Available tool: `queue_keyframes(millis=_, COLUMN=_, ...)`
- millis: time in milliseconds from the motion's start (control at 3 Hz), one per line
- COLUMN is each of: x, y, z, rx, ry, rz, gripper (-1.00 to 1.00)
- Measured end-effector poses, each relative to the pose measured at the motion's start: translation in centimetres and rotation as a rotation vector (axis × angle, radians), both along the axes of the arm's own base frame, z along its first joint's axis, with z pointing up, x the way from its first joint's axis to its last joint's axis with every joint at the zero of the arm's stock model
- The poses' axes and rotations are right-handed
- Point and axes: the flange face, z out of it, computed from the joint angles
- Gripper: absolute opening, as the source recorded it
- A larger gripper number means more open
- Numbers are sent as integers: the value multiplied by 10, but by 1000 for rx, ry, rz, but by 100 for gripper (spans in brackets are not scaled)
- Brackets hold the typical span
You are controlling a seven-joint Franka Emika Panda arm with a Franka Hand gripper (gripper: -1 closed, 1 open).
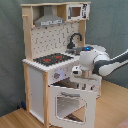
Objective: Play with the kitchen
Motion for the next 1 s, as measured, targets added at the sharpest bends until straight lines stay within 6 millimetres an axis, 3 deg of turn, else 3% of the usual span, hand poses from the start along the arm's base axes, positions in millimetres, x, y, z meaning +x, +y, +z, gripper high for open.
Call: queue_keyframes(millis=1000, x=-19, y=-6, z=36, rx=-95, ry=-107, rz=-46, gripper=100)
